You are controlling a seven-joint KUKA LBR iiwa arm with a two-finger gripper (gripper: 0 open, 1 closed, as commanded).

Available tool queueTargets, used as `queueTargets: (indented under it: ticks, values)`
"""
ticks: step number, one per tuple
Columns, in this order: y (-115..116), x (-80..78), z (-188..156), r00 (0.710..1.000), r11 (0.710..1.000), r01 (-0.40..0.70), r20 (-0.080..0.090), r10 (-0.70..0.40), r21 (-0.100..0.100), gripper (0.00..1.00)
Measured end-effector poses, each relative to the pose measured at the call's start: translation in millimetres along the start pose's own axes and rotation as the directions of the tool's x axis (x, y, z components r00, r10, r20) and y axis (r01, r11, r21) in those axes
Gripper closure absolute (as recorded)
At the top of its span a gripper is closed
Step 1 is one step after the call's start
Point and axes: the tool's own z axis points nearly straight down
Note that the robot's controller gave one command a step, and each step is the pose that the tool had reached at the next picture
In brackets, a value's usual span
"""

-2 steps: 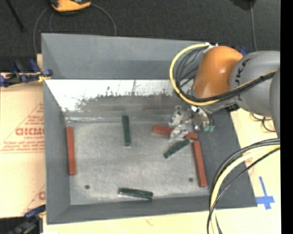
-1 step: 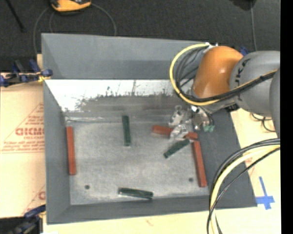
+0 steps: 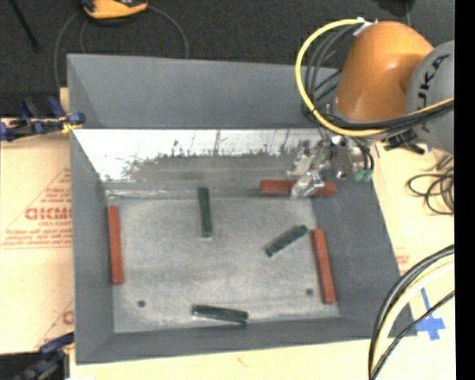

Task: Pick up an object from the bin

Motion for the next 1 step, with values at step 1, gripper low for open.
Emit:
queueTargets:
  ticks: [1]
  values:
    - [0.4, 0.0, 0.1, 1.0, 1.0, 0.0, 0.0, 0.0, -0.001, 1.0]
